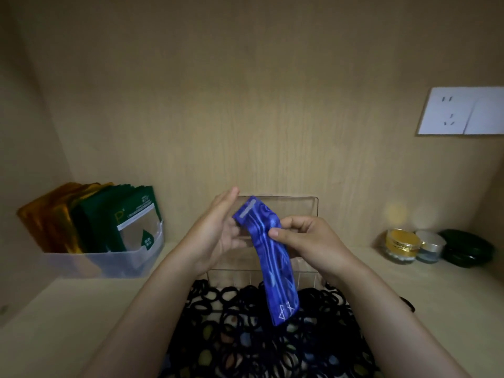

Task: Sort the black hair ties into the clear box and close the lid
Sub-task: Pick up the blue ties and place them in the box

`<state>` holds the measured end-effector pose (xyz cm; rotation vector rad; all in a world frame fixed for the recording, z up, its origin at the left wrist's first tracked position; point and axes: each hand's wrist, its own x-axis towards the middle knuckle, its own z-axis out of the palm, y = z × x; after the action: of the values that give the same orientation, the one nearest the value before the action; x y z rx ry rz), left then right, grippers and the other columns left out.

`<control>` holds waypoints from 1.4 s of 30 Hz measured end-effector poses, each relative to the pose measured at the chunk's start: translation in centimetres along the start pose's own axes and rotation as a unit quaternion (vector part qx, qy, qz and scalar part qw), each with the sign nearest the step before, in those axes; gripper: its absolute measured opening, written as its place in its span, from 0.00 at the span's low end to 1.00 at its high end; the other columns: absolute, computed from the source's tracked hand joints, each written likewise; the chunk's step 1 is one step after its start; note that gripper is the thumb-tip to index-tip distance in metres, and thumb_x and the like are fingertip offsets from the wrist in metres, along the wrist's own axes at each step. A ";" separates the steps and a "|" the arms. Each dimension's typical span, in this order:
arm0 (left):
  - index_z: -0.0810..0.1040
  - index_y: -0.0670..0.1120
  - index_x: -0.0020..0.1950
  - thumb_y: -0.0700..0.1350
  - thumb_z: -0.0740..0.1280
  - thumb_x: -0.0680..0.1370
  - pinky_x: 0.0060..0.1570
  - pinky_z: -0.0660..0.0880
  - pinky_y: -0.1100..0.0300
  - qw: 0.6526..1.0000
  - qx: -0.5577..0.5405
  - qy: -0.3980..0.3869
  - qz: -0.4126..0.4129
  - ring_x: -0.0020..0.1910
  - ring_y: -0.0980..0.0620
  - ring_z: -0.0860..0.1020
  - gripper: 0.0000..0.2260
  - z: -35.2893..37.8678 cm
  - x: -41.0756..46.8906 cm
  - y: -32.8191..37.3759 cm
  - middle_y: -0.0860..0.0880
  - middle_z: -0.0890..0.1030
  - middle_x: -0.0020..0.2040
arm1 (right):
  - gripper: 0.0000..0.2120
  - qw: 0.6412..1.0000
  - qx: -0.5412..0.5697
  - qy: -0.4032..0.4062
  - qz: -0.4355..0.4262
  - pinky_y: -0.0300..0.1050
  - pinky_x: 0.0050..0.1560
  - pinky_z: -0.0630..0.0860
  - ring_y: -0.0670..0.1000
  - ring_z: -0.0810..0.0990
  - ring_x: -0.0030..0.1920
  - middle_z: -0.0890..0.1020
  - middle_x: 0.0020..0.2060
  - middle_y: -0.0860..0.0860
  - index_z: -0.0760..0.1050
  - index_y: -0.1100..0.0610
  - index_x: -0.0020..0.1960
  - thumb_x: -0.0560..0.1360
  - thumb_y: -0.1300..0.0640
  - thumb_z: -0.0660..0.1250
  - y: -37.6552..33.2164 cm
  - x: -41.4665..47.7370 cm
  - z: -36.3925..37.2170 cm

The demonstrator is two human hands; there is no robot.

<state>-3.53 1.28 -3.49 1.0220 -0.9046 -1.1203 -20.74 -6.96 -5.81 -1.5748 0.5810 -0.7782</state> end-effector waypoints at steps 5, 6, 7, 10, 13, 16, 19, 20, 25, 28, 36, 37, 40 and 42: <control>0.55 0.58 0.78 0.45 0.73 0.76 0.47 0.83 0.50 0.988 0.152 0.019 0.002 0.45 0.45 0.86 0.37 -1.4 0.3 -0.6 0.41 0.86 0.48 | 0.09 0.996 -0.043 0.074 0.021 0.49 0.41 0.82 0.54 0.85 0.38 0.87 0.40 0.59 0.83 0.64 0.50 0.74 0.59 0.74 -1.1 1.5 1.7; 0.56 0.56 0.78 0.42 0.72 0.77 0.45 0.83 0.53 0.987 0.154 0.035 0.017 0.45 0.46 0.86 0.36 -1.6 0.5 -0.6 0.41 0.86 0.47 | 0.11 0.994 -0.044 0.096 0.027 0.48 0.39 0.82 0.53 0.85 0.37 0.87 0.39 0.59 0.82 0.65 0.50 0.73 0.59 0.76 -1.2 1.8 2.1; 0.57 0.54 0.78 0.42 0.72 0.77 0.43 0.83 0.55 0.987 0.151 0.054 0.028 0.44 0.47 0.86 0.34 -1.8 0.6 -0.5 0.40 0.86 0.46 | 0.13 0.991 -0.043 0.120 0.032 0.46 0.35 0.81 0.51 0.85 0.34 0.86 0.38 0.59 0.80 0.64 0.51 0.72 0.59 0.77 -1.3 2.1 2.6; 0.58 0.53 0.78 0.52 0.69 0.79 0.44 0.83 0.52 0.984 0.150 0.091 0.013 0.43 0.45 0.86 0.31 -3.0 0.6 0.0 0.41 0.86 0.45 | 0.17 0.987 -0.023 0.156 0.033 0.42 0.29 0.76 0.49 0.83 0.30 0.85 0.36 0.56 0.74 0.58 0.54 0.70 0.59 0.78 -1.6 3.0 3.9; 0.54 0.58 0.78 0.63 0.65 0.77 0.50 0.81 0.50 0.977 0.206 0.032 -0.042 0.45 0.44 0.86 0.34 -4.2 0.4 0.5 0.43 0.87 0.46 | 0.15 0.987 -0.013 0.158 0.007 0.41 0.28 0.76 0.49 0.80 0.28 0.82 0.33 0.55 0.74 0.57 0.53 0.72 0.60 0.77 -1.4 3.5 5.0; 0.63 0.56 0.75 0.49 0.74 0.75 0.58 0.79 0.50 0.973 0.232 0.012 -0.007 0.51 0.45 0.85 0.33 -4.8 0.6 0.3 0.41 0.86 0.48 | 0.10 0.987 -0.031 0.156 -0.014 0.41 0.26 0.74 0.49 0.79 0.28 0.81 0.33 0.56 0.77 0.58 0.49 0.73 0.59 0.76 -0.8 4.0 5.2; 0.78 0.46 0.66 0.36 0.74 0.74 0.53 0.80 0.60 0.964 0.265 0.008 0.033 0.48 0.50 0.85 0.21 -4.7 0.6 0.1 0.39 0.85 0.49 | 0.05 0.992 -0.030 0.116 -0.028 0.46 0.31 0.78 0.51 0.81 0.33 0.83 0.36 0.56 0.80 0.59 0.48 0.75 0.60 0.73 -0.5 4.4 5.0; 0.81 0.44 0.63 0.35 0.73 0.74 0.50 0.80 0.64 0.957 0.287 0.010 0.046 0.45 0.54 0.84 0.18 -4.7 0.7 0.0 0.41 0.86 0.48 | 0.04 0.995 -0.030 0.094 -0.030 0.47 0.35 0.80 0.51 0.82 0.35 0.84 0.37 0.56 0.80 0.59 0.49 0.75 0.61 0.73 -0.5 4.4 4.9; 0.84 0.50 0.55 0.40 0.71 0.77 0.43 0.75 0.71 0.906 0.407 0.060 0.102 0.39 0.64 0.80 0.09 -5.0 1.2 0.2 0.56 0.84 0.41 | 0.17 0.998 -0.053 0.014 -0.004 0.47 0.48 0.83 0.52 0.85 0.43 0.85 0.45 0.58 0.77 0.58 0.56 0.71 0.71 0.74 -0.3 4.3 4.8; 0.85 0.51 0.55 0.43 0.70 0.78 0.48 0.80 0.59 0.895 0.431 0.070 0.092 0.40 0.60 0.82 0.08 -5.2 0.9 0.2 0.55 0.85 0.40 | 0.21 0.995 -0.095 0.015 0.040 0.34 0.36 0.76 0.47 0.83 0.36 0.84 0.40 0.56 0.73 0.56 0.61 0.71 0.67 0.75 -0.2 3.9 5.4; 0.85 0.47 0.49 0.46 0.65 0.81 0.49 0.73 0.58 0.869 0.487 0.047 0.073 0.43 0.55 0.79 0.09 -7.1 -0.6 1.1 0.47 0.84 0.45 | 0.11 0.996 -0.086 -0.002 -0.035 0.37 0.41 0.78 0.43 0.82 0.35 0.82 0.34 0.50 0.80 0.57 0.56 0.75 0.65 0.72 0.0 4.1 6.5; 0.85 0.44 0.49 0.45 0.64 0.82 0.48 0.71 0.61 0.868 0.489 0.044 0.078 0.44 0.55 0.78 0.11 -7.1 -0.8 1.1 0.46 0.83 0.47 | 0.12 0.995 -0.094 -0.004 -0.044 0.40 0.46 0.80 0.45 0.83 0.38 0.82 0.34 0.50 0.80 0.55 0.56 0.74 0.65 0.73 0.2 4.2 6.6; 0.84 0.45 0.50 0.46 0.62 0.83 0.51 0.71 0.63 0.878 0.473 0.028 0.070 0.50 0.54 0.79 0.12 -7.1 -0.8 1.0 0.47 0.82 0.49 | 0.12 0.987 -0.143 0.002 -0.071 0.47 0.53 0.80 0.46 0.81 0.39 0.80 0.34 0.49 0.83 0.53 0.54 0.72 0.62 0.75 0.5 4.4 6.7; 0.84 0.51 0.49 0.47 0.62 0.83 0.54 0.74 0.61 0.900 0.430 0.022 0.069 0.50 0.56 0.81 0.11 -7.2 -0.7 0.9 0.52 0.85 0.46 | 0.07 0.985 -0.151 0.017 -0.079 0.48 0.50 0.80 0.46 0.80 0.37 0.81 0.34 0.49 0.85 0.55 0.49 0.72 0.62 0.76 0.7 4.7 6.5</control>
<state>3.30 3.34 -4.77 1.6491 -1.4629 -0.5449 -12.73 -6.29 -6.10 -1.9082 0.6271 -0.8680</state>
